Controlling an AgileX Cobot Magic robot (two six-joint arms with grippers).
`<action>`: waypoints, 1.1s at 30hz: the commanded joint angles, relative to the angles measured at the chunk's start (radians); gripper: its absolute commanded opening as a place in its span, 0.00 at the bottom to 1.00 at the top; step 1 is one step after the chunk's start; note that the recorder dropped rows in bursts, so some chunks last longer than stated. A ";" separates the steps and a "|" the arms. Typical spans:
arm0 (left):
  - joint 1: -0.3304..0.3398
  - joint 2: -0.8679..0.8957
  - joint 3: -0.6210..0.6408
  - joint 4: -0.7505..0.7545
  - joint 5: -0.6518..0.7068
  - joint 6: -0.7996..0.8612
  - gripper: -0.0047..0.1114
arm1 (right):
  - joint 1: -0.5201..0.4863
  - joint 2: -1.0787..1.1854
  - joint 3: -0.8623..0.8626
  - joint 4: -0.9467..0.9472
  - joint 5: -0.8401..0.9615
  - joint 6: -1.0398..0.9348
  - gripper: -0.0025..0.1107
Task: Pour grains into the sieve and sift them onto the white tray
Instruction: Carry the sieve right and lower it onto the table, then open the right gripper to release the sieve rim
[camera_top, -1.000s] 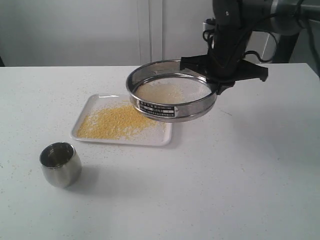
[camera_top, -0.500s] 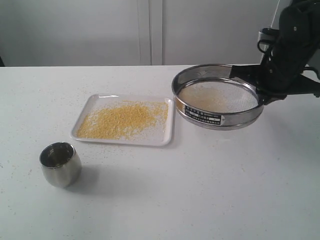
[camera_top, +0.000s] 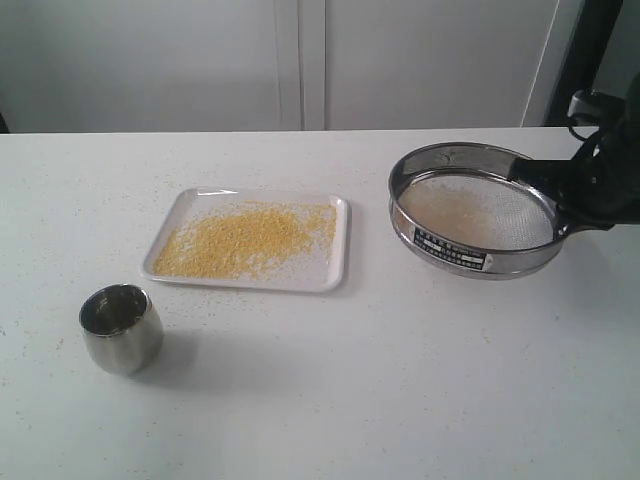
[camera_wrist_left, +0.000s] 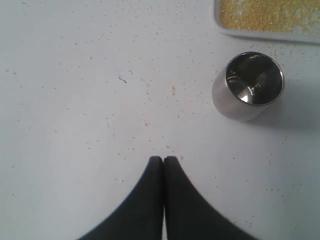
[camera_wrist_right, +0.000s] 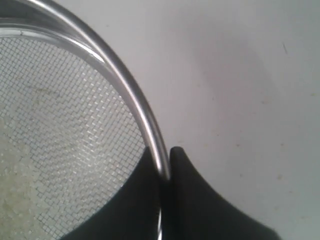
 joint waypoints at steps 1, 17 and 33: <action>0.001 -0.005 -0.002 -0.006 0.003 0.000 0.04 | -0.014 -0.021 0.032 0.017 -0.122 -0.041 0.02; 0.001 -0.005 -0.002 -0.006 0.003 0.000 0.04 | -0.014 0.108 0.050 0.017 -0.276 -0.025 0.02; 0.001 -0.005 -0.002 -0.006 0.003 0.000 0.04 | -0.014 0.179 0.050 0.017 -0.305 -0.025 0.02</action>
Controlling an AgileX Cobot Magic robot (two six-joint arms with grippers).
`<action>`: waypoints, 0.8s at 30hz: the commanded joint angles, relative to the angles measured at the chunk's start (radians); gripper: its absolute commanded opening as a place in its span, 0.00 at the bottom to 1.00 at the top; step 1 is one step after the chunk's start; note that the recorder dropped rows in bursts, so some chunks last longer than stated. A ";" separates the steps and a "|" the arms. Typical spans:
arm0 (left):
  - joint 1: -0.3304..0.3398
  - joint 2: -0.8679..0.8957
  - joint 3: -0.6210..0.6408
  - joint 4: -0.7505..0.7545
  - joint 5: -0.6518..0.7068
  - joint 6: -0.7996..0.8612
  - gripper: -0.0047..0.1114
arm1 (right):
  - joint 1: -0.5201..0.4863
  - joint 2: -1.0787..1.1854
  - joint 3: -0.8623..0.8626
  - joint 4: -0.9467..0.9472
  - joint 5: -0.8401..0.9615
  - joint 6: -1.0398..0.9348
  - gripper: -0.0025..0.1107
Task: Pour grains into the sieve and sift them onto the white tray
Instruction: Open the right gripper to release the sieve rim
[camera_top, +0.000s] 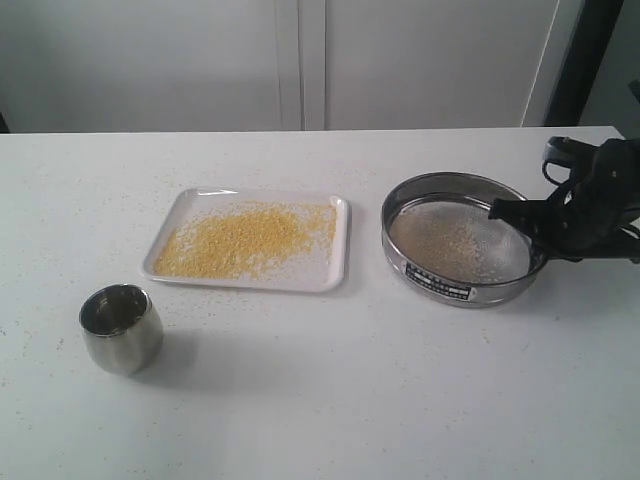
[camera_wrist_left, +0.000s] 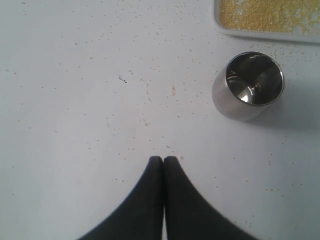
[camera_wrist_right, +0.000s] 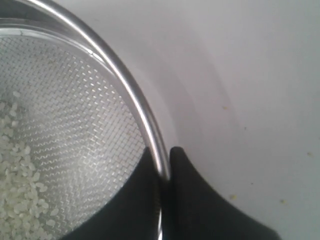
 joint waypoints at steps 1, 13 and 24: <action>0.001 -0.005 -0.002 -0.006 0.003 0.000 0.04 | -0.008 0.017 -0.001 0.012 -0.039 0.012 0.02; 0.001 -0.005 -0.002 -0.006 0.003 0.000 0.04 | -0.008 0.030 -0.001 0.024 -0.027 0.012 0.02; 0.001 -0.005 -0.002 -0.006 0.003 0.000 0.04 | -0.008 0.030 -0.001 0.035 -0.029 0.012 0.31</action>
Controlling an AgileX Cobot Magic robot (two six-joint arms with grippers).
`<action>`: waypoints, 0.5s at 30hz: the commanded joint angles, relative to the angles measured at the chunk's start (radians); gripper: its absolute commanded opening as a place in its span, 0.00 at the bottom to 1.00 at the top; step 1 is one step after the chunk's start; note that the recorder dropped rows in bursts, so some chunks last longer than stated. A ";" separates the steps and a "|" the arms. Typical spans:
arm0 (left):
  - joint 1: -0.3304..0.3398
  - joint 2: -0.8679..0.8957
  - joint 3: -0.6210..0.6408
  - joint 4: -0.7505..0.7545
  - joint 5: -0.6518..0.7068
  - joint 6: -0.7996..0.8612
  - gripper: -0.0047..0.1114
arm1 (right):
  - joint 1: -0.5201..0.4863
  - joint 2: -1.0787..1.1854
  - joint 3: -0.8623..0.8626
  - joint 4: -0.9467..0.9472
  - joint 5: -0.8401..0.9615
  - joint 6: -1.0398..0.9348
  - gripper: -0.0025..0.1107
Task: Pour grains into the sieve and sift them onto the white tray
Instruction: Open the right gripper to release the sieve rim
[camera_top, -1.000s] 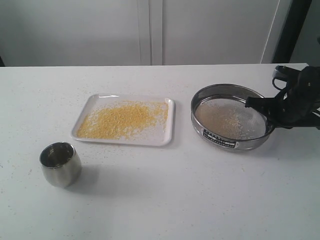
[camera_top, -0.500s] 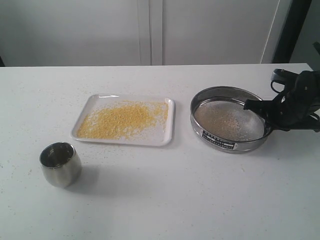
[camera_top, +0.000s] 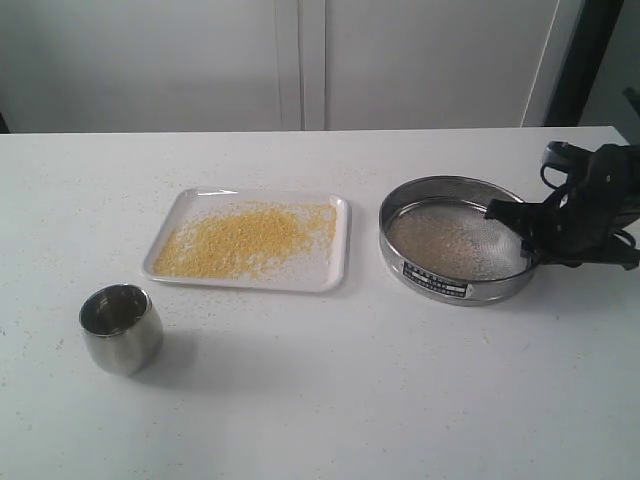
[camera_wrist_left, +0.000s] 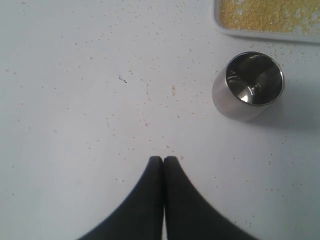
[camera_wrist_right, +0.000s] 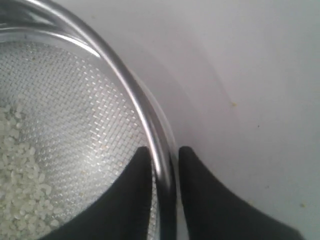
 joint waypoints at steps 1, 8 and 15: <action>0.001 -0.005 -0.002 -0.006 0.003 0.000 0.04 | -0.008 0.001 -0.001 0.002 -0.005 0.003 0.34; 0.001 -0.005 -0.002 -0.006 0.003 0.000 0.04 | -0.008 0.001 -0.001 0.002 -0.009 0.003 0.45; 0.001 -0.005 -0.002 -0.006 0.003 0.000 0.04 | -0.008 -0.005 -0.001 0.006 -0.007 0.003 0.45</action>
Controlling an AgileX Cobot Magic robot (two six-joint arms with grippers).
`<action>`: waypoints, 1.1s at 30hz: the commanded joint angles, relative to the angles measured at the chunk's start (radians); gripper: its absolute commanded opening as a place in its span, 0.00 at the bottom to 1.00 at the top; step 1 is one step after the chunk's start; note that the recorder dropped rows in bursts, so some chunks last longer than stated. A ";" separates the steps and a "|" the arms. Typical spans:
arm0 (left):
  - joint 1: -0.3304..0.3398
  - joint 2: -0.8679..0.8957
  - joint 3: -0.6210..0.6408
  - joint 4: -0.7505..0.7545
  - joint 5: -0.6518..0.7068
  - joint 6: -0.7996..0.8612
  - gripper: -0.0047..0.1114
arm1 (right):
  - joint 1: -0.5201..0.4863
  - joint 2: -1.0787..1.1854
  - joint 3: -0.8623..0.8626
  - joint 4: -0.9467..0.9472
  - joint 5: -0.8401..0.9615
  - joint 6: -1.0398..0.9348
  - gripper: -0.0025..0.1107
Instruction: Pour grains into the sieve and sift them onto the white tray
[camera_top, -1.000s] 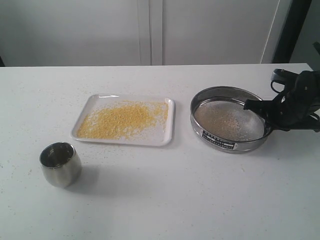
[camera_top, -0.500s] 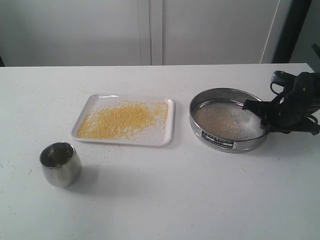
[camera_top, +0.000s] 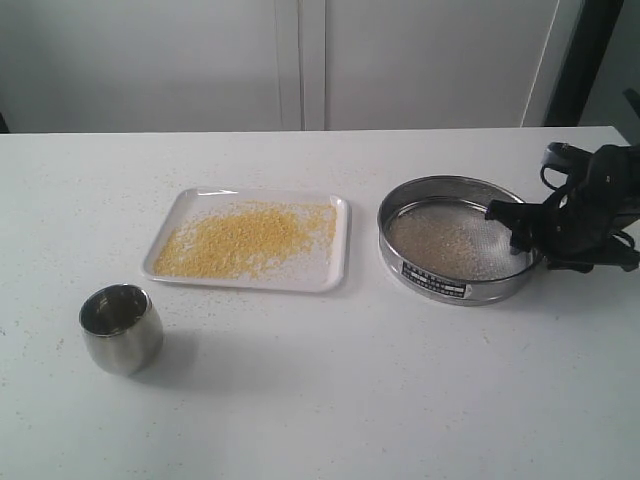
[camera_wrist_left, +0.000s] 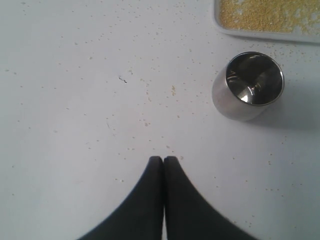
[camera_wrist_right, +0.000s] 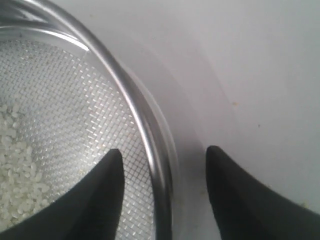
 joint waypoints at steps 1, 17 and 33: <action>0.001 -0.005 -0.002 -0.006 0.003 0.000 0.04 | -0.008 -0.012 -0.001 0.001 -0.007 0.002 0.45; 0.001 -0.005 -0.002 -0.006 0.003 0.000 0.04 | -0.008 -0.122 -0.001 0.001 0.044 -0.004 0.45; 0.001 -0.005 -0.002 -0.006 0.003 0.000 0.04 | -0.006 -0.262 -0.001 0.001 0.245 -0.091 0.49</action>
